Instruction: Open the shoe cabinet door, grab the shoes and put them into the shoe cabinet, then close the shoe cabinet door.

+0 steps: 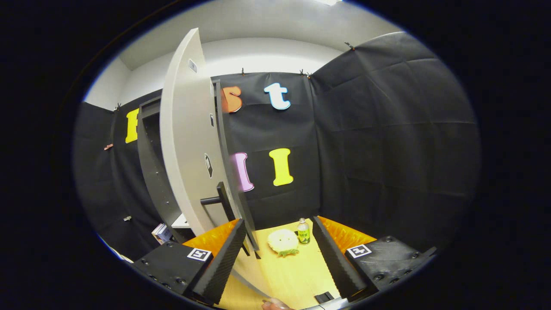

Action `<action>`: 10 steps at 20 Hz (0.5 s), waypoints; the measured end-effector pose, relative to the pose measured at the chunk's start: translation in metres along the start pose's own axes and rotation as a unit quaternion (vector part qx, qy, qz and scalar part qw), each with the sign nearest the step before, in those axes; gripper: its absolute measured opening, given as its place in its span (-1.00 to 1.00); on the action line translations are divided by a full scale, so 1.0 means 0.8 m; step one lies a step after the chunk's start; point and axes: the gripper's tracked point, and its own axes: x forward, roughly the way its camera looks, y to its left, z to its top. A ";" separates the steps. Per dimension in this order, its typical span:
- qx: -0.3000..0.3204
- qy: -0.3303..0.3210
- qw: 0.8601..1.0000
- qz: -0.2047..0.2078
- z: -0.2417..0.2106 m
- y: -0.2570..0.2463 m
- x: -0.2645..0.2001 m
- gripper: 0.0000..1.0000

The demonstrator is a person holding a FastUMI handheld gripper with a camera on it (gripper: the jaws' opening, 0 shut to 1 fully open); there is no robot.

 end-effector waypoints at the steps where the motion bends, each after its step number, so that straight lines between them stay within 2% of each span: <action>1: -0.002 0.009 1.000 0.010 -0.005 -0.001 0.011 0.97; 7: -0.002 0.029 0.997 0.075 -0.008 0.009 0.028 0.96; 10: 0.003 0.031 0.996 0.088 -0.009 0.009 0.028 0.96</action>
